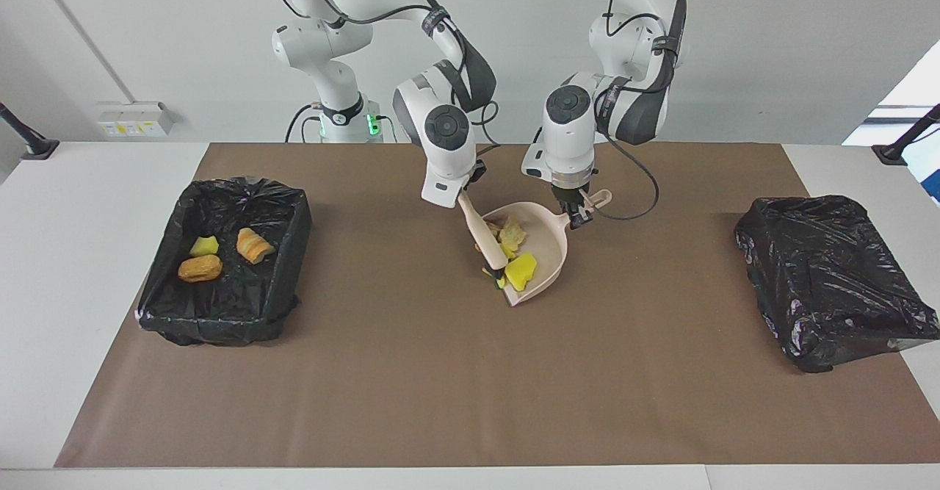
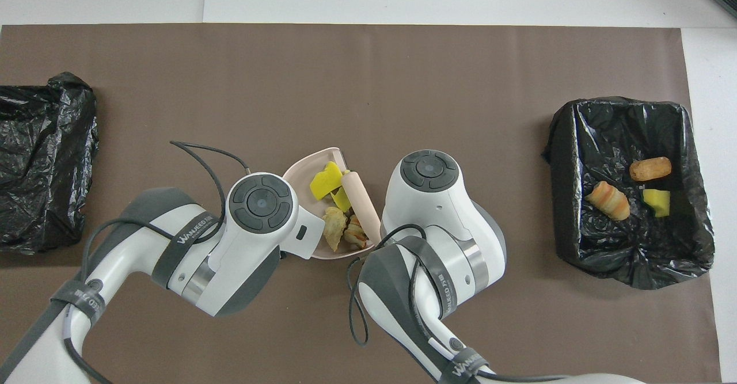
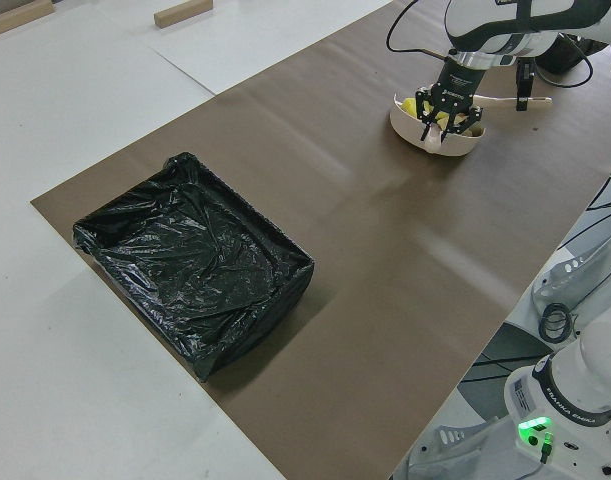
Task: Sweep and dump trash in bin
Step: 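Sweep the remaining yellow sponge into the dustpan with the right gripper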
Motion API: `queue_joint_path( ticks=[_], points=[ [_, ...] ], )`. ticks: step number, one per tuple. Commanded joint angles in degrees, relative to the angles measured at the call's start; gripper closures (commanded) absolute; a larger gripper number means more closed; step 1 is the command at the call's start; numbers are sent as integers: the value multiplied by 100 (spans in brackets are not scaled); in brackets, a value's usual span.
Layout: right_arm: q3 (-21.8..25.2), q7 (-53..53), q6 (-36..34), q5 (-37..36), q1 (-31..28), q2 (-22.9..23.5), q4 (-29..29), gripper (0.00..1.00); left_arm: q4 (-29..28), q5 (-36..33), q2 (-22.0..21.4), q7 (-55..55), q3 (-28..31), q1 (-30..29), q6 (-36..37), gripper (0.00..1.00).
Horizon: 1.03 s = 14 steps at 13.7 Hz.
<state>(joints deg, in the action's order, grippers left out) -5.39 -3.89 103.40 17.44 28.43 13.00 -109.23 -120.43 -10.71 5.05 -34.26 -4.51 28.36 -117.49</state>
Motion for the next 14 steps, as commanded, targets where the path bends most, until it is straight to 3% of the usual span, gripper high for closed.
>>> queue_joint_path(
  ticks=[1,4,9,14],
  points=[
    [-24,143,66,427,58,-288,-195,100,-200,-125,-171,183,73,73,-151,100],
    [-15,-390,-196,498,-4,-552,-108,100,-200,-116,-171,139,65,55,-160,100],
    [20,-1702,-760,-179,-22,-851,-142,100,-173,-116,-145,-203,73,-6,-186,100],
    [3,-1413,-191,-100,4,-931,-511,100,-182,-116,-127,-212,65,3,-327,100]
  ],
)
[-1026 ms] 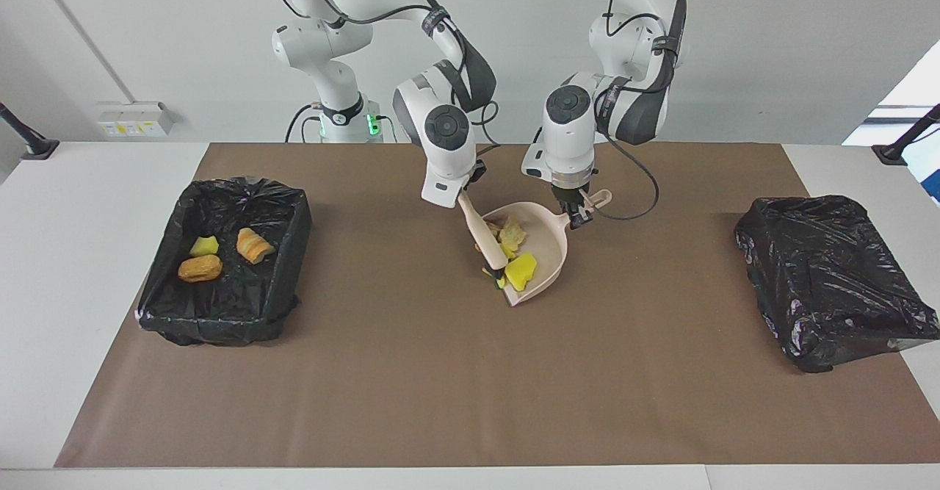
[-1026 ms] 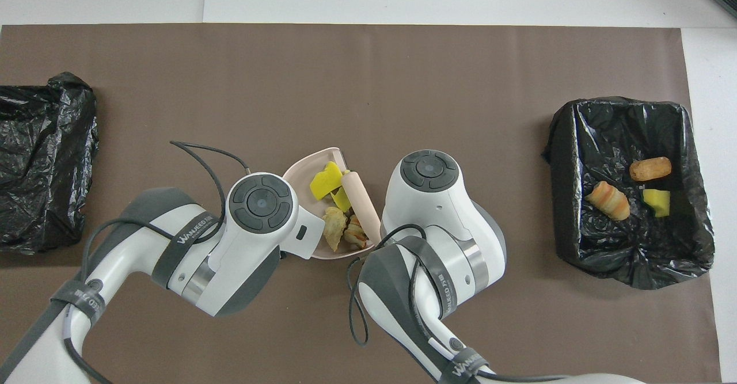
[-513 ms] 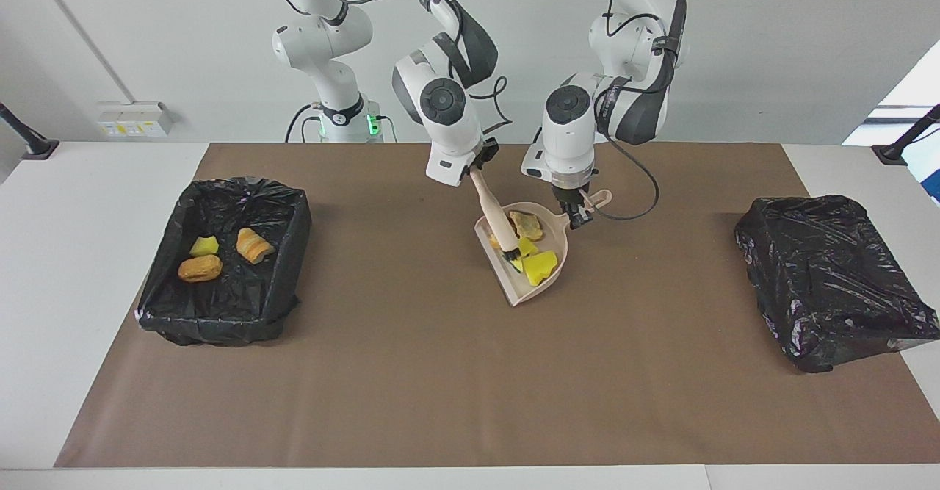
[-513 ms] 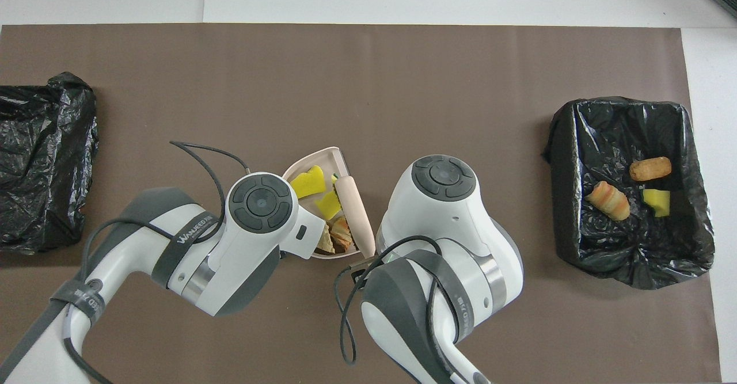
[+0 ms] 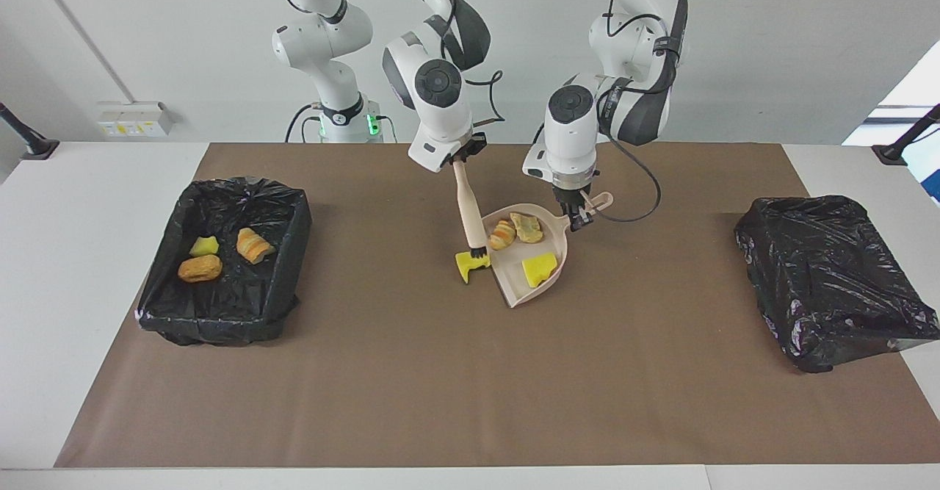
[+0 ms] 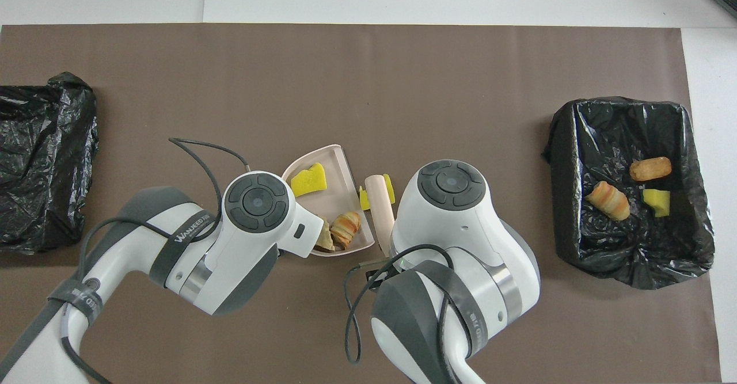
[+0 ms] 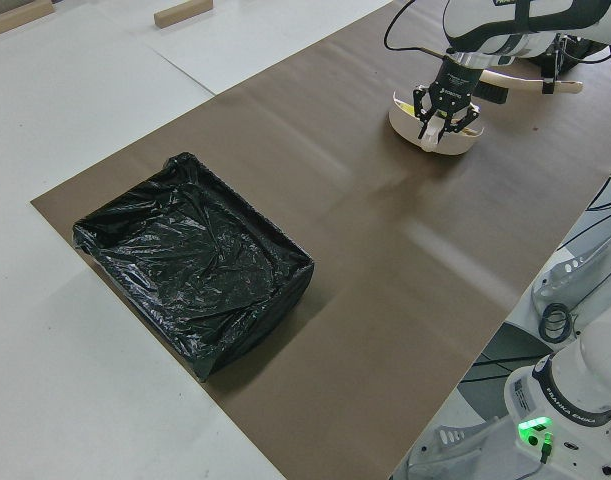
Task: Sweep and dump trash in bin
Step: 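Sweep the remaining yellow sponge into the dustpan with the right gripper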
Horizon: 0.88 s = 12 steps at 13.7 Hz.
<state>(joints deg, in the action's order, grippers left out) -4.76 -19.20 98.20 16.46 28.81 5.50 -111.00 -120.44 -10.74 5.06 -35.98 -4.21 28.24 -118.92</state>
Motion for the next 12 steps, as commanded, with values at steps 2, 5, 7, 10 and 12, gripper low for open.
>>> queue_joint_path(
  ticks=[2,5,7,10,12],
  points=[
    [-51,58,53,-116,-34,-154,-282,100,-182,-113,-137,-41,34,15,-184,100],
    [-42,415,14,-1439,-182,-111,-281,100,-182,-113,-128,-137,43,15,-193,100],
    [-42,567,208,-1707,-271,109,-229,100,-190,-113,-128,-146,43,-2,-193,100],
    [-60,444,647,-1655,-236,389,-334,100,-190,-113,-128,-155,43,-2,-201,100],
    [-77,444,649,-1506,-166,531,-247,100,-199,-113,-137,-155,43,-2,-184,100]
  ],
)
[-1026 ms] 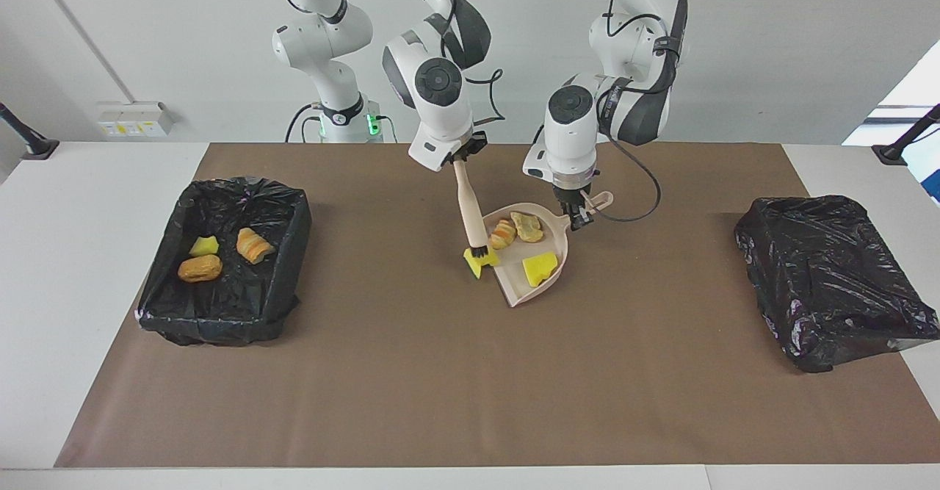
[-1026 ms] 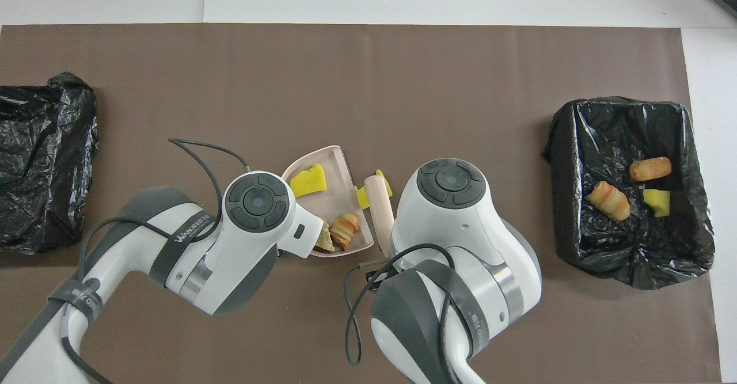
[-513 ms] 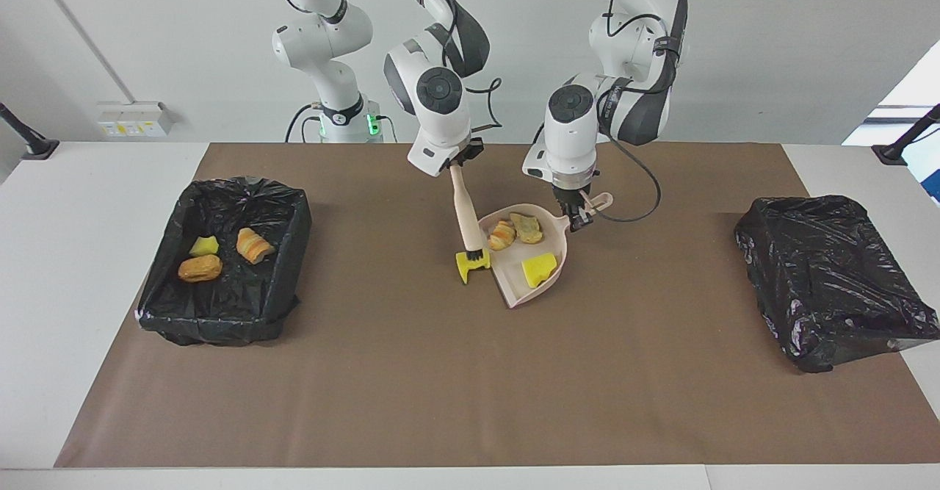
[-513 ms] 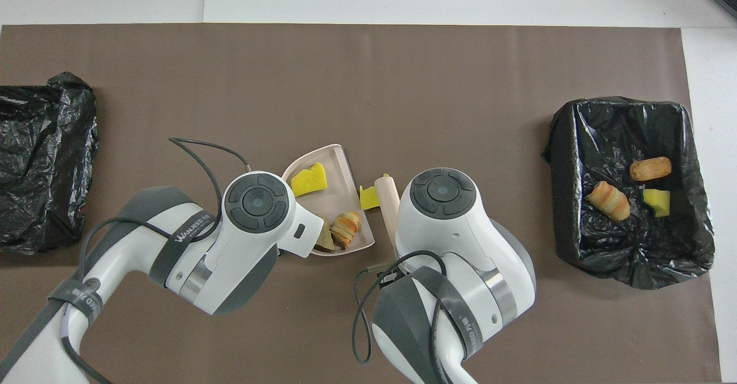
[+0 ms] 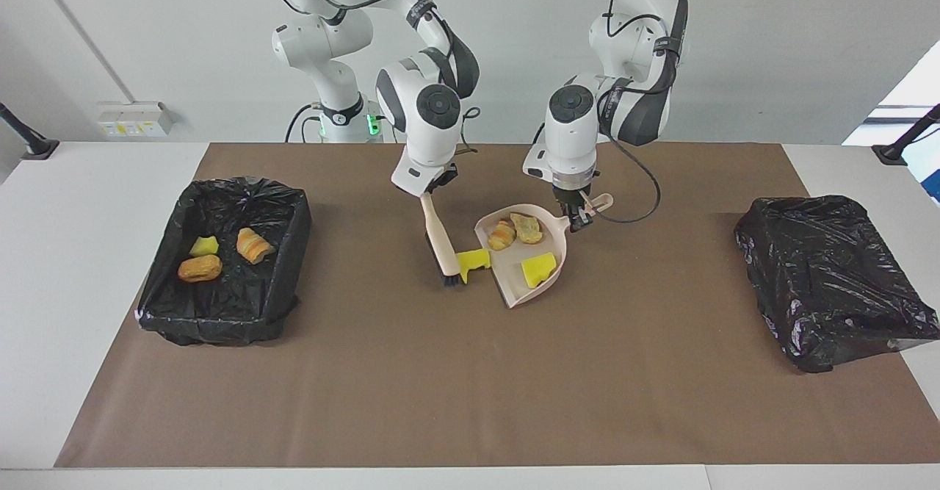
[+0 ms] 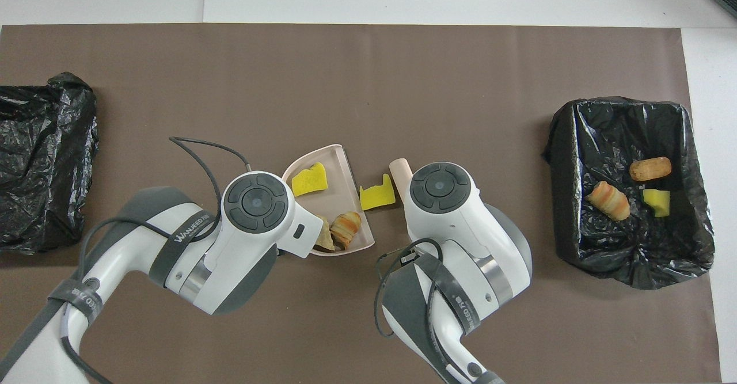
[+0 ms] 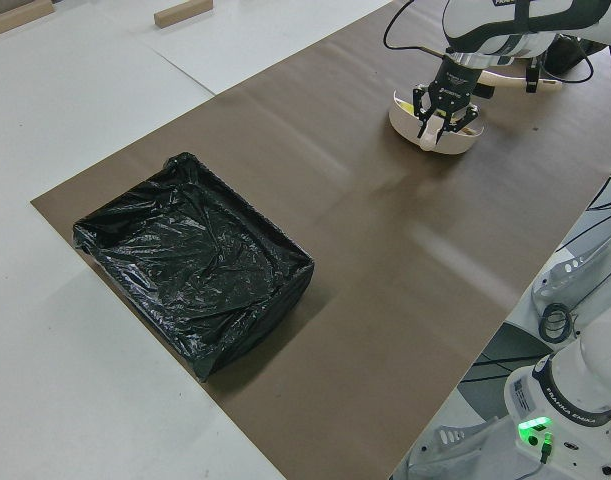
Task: Sweep and dump trash in bin
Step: 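Sweep the remaining yellow sponge into the dustpan with the right gripper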
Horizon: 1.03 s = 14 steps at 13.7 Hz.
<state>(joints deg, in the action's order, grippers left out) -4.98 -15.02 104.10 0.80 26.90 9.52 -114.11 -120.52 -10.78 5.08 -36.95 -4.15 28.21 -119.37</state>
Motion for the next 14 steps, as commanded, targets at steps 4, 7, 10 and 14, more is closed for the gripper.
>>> queue_joint_path(
  ticks=[4,7,10,14],
  points=[
    [-73,-325,127,1445,447,76,117,100,-191,-108,-147,-93,28,0,-113,100],
    [-64,-467,217,1652,633,-11,205,100,-305,-108,-200,-243,28,18,-60,100],
    [-11,-589,-65,1397,589,-143,214,100,-305,-108,-209,-269,28,18,-51,100],
    [-29,-1047,-364,1379,474,-328,152,100,-305,-108,-200,-610,37,0,-86,100]
  ],
)
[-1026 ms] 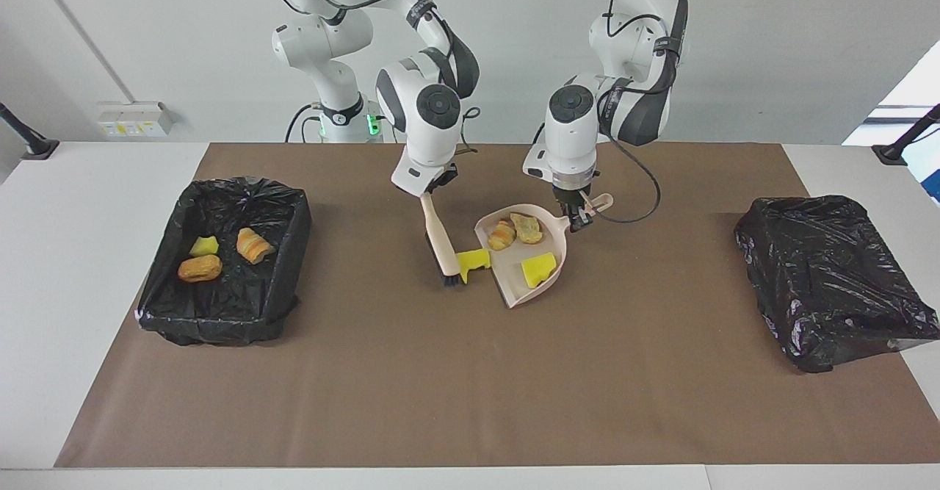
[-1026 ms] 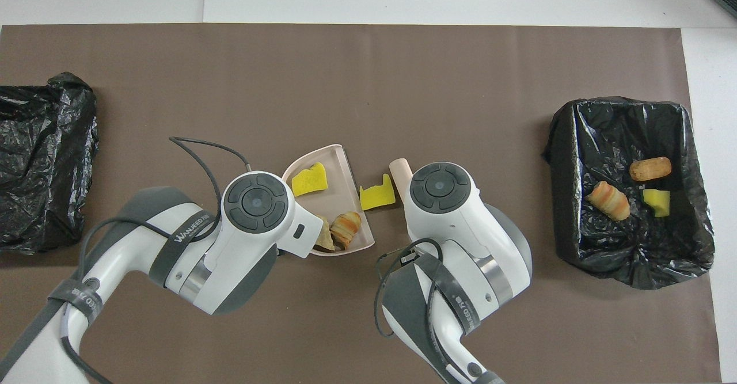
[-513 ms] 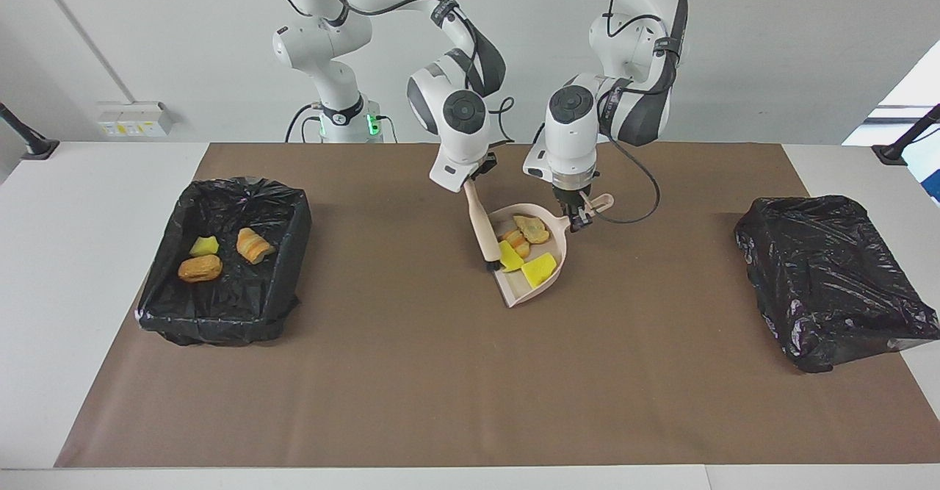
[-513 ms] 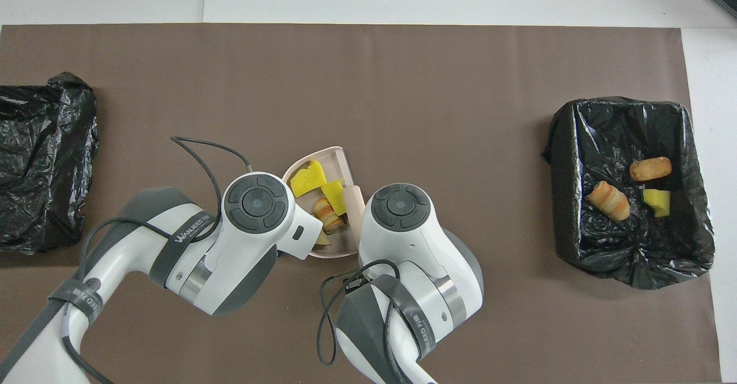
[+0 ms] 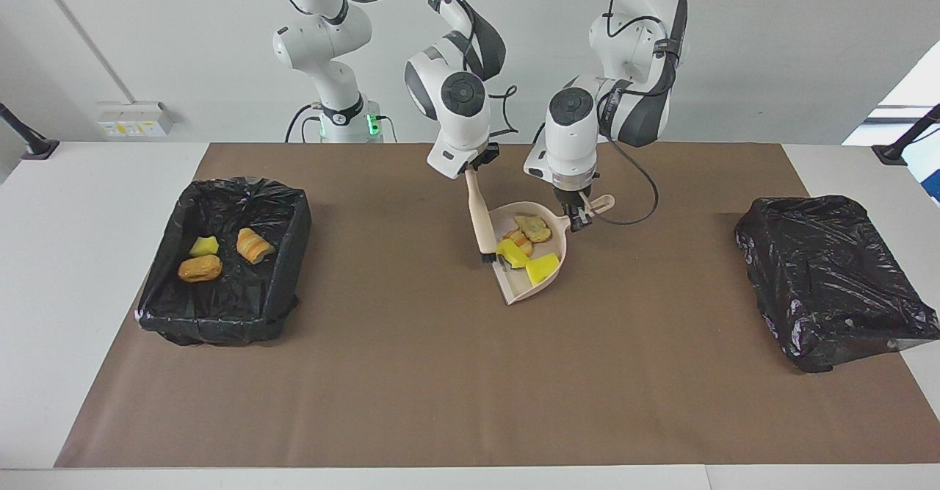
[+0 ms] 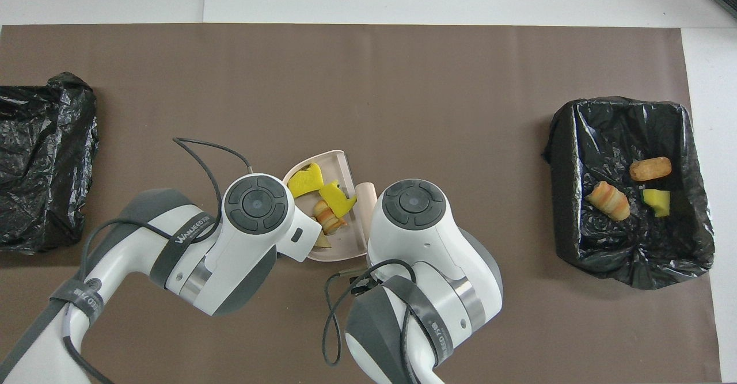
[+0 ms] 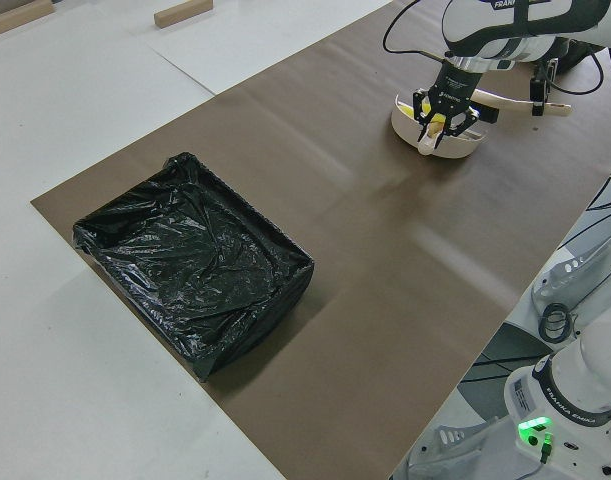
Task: Sweep and dump trash in bin
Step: 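Sweep the remaining yellow sponge into the dustpan with the right gripper, then carry the dustpan toward the bin with the left gripper while the right gripper withdraws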
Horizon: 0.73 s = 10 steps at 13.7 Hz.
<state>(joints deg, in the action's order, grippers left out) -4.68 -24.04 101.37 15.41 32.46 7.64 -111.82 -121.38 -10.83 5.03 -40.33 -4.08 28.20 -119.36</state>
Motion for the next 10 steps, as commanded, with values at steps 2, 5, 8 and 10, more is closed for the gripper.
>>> queue_joint_path(
  ticks=[2,5,8,10],
  points=[
    [-51,-179,-345,-126,-74,-219,-121,100,-201,-104,-195,-397,30,-68,-43,100],
    [-77,-1099,-855,-319,-38,-359,-129,100,-149,-104,-186,-476,30,-69,-52,100],
    [-86,-1462,-1014,-311,154,-544,-252,100,-175,-104,-204,-599,39,-69,-26,100],
    [-95,-1498,-656,-162,181,-667,-523,100,-166,-104,-195,-608,39,-95,-26,100]
  ],
)
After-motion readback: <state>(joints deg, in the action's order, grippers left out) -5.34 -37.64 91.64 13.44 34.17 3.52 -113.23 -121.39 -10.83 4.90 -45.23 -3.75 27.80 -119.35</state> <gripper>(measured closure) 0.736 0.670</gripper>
